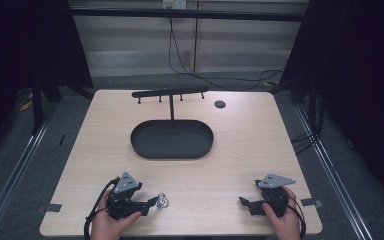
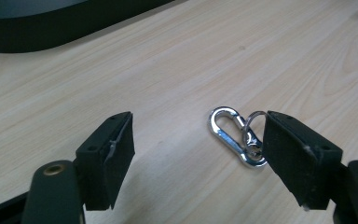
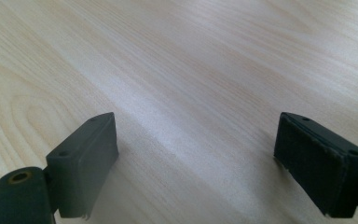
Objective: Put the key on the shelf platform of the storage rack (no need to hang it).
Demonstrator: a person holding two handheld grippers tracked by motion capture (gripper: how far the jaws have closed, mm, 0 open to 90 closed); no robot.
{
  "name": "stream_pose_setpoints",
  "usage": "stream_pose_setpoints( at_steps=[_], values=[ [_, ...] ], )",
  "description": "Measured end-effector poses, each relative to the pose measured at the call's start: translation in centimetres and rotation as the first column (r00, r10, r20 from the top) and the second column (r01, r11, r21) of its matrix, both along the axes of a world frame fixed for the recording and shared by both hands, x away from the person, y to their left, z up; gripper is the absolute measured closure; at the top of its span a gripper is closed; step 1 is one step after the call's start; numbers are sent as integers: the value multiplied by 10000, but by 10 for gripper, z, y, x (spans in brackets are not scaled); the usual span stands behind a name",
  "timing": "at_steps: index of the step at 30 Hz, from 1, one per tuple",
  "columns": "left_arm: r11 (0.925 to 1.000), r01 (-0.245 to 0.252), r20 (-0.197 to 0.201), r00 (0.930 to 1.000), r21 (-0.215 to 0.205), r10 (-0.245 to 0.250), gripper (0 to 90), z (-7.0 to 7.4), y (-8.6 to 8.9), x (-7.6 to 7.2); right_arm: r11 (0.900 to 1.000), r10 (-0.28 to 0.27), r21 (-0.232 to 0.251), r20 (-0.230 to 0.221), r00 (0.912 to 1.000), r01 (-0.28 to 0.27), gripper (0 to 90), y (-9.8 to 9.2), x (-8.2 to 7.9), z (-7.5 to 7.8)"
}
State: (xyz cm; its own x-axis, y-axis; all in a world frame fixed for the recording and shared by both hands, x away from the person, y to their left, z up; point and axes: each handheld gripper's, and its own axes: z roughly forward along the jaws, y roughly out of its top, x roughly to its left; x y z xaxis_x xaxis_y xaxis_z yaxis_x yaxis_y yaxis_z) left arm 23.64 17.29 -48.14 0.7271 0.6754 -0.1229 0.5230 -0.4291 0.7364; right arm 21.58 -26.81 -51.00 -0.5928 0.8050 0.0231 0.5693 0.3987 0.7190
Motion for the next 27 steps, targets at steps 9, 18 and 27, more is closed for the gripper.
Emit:
stream_pose_setpoints(
  at_steps=[9, 18, 27],
  values=[
    [9996, 267, -184, 9995, 84, -265, 255, -3, -15, -2, 10000, -2, 0, -1, 10000, 2, 128, 0, 0, 0],
    [9986, 449, -235, 9987, 281, -442, 281, -9, -26, -1, 10000, 7, -3, 10, 10000, -7, 128, 0, 0, 0],
    [9973, 458, 65, 9989, 569, -462, 360, -15, -32, -5, 10000, 4, -4, 4, 10000, -4, 128, 0, 0, 0]
  ],
)
